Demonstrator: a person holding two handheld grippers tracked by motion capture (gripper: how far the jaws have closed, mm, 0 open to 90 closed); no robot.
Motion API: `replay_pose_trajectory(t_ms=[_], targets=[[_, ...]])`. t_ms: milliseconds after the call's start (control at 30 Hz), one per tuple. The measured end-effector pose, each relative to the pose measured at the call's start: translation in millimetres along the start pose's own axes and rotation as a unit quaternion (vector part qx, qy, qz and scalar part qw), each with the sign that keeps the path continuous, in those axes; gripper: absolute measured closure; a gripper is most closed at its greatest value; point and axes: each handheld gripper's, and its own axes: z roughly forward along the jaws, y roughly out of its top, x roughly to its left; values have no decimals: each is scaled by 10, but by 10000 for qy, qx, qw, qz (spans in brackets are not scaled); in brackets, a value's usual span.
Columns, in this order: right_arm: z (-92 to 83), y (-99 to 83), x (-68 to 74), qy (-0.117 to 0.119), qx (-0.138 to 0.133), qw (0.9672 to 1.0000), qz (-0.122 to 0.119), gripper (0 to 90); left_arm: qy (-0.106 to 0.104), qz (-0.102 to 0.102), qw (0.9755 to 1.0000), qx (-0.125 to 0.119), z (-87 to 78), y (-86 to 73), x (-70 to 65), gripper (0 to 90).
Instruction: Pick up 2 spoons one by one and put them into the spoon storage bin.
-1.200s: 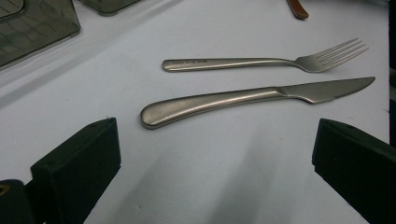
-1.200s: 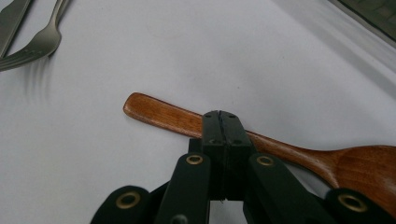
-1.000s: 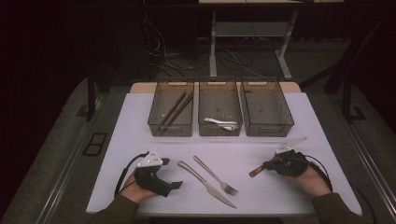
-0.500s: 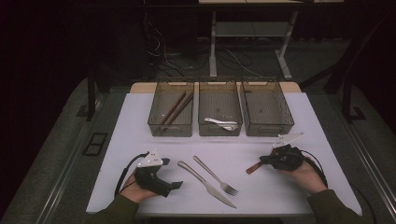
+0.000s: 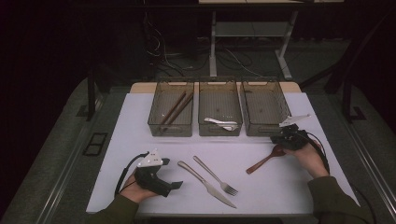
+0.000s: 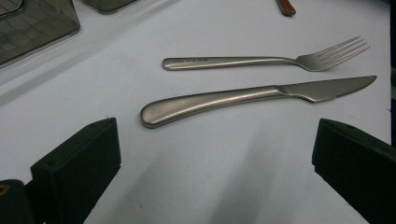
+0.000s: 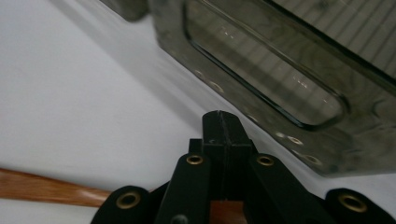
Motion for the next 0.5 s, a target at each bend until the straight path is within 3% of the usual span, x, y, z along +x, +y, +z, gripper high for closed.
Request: replay_pose_trajectory(t_ms=[200,500], targets=[[43,-63,-75,-105,212,9997,68,893,-1,11,10000,7,-2,0,-2,2],[-77,-207,-130,-162,320,9992,156,893,-1,15,10000,10,-4,0,0,2]])
